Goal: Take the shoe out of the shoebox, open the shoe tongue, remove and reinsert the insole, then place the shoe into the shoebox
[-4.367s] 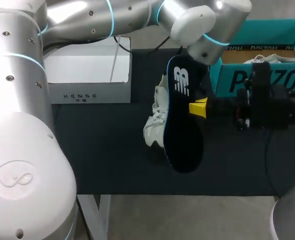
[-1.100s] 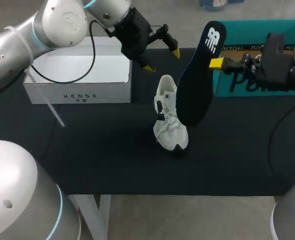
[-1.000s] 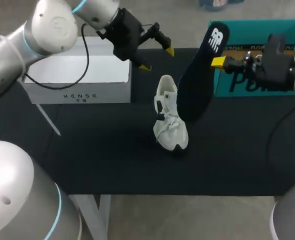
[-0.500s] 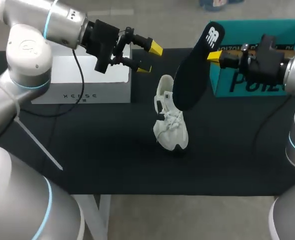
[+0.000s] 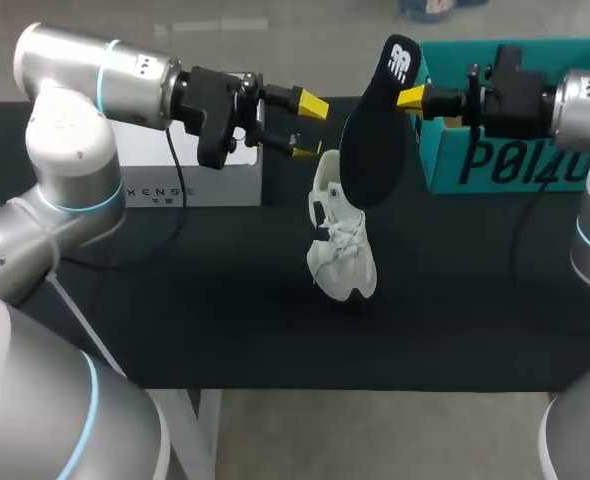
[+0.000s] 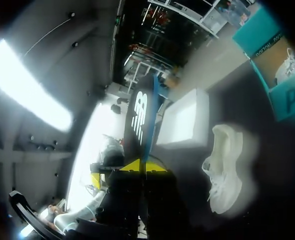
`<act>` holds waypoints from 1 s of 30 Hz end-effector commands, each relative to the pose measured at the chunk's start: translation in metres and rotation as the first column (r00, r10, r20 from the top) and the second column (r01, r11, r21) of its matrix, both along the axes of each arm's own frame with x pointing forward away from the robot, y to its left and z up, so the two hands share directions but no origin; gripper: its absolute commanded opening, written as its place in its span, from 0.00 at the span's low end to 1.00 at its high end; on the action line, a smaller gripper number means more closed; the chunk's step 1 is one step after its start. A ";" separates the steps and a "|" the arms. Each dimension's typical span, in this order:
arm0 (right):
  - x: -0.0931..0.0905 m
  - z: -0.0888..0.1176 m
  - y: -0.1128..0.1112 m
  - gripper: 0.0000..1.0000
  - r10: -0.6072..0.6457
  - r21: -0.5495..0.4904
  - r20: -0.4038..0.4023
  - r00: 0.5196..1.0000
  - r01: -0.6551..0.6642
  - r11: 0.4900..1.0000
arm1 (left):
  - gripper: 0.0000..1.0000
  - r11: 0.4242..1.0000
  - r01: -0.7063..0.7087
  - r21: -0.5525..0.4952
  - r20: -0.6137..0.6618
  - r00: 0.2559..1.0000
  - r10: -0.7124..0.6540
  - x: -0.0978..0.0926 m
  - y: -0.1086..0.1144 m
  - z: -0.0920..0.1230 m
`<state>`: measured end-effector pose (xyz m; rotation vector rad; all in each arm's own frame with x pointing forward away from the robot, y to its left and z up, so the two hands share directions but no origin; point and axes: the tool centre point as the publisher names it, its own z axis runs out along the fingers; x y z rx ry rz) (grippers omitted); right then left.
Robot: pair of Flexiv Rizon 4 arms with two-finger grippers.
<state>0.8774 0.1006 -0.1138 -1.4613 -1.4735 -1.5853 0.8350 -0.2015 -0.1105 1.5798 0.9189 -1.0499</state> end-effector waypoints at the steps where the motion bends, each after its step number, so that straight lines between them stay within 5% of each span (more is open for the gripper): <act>1: 0.010 -0.005 0.013 0.00 0.017 -0.007 -0.020 1.000 -0.018 1.000 | 1.00 0.999 0.012 -0.038 -0.002 1.000 -0.012 0.004 -0.017 -0.007; 12: 0.017 0.000 0.029 0.00 0.004 -0.024 -0.029 1.000 -0.005 1.000 | 0.99 0.997 -0.029 -0.067 0.016 0.999 0.030 0.007 -0.036 -0.025; 13: 0.017 0.000 0.029 0.00 0.005 -0.024 -0.029 1.000 -0.005 1.000 | 0.95 0.998 -0.029 -0.064 0.019 0.999 0.030 0.007 -0.037 -0.027; 14: 0.018 0.000 0.030 0.00 0.006 -0.027 -0.031 0.999 -0.007 1.000 | 0.63 0.998 -0.029 -0.064 0.020 0.999 0.031 0.007 -0.038 -0.028; 15: 0.019 -0.001 0.031 0.00 0.013 -0.041 -0.038 0.999 -0.014 0.999 | 0.47 0.997 -0.034 -0.062 0.028 0.999 0.036 0.006 -0.040 -0.030; 17: 0.019 -0.004 0.032 0.00 0.015 -0.045 -0.046 0.999 -0.017 0.999 | 0.31 0.997 -0.039 -0.059 0.034 0.999 0.041 0.006 -0.041 -0.032; 18: 0.018 -0.006 0.032 0.00 0.017 -0.051 -0.052 0.999 -0.020 0.999 | 0.10 0.997 -0.042 -0.057 0.036 0.998 0.044 0.006 -0.042 -0.034; 20: 0.016 -0.008 0.031 0.00 0.017 -0.057 -0.061 0.998 -0.021 0.998 | 0.00 0.998 -0.043 -0.056 0.035 0.998 0.045 0.005 -0.040 -0.035; 30: 0.013 -0.014 0.024 0.00 -0.003 -0.092 -0.080 0.997 -0.004 0.996 | 0.00 0.996 -0.058 -0.067 0.036 0.997 0.061 0.005 -0.032 -0.038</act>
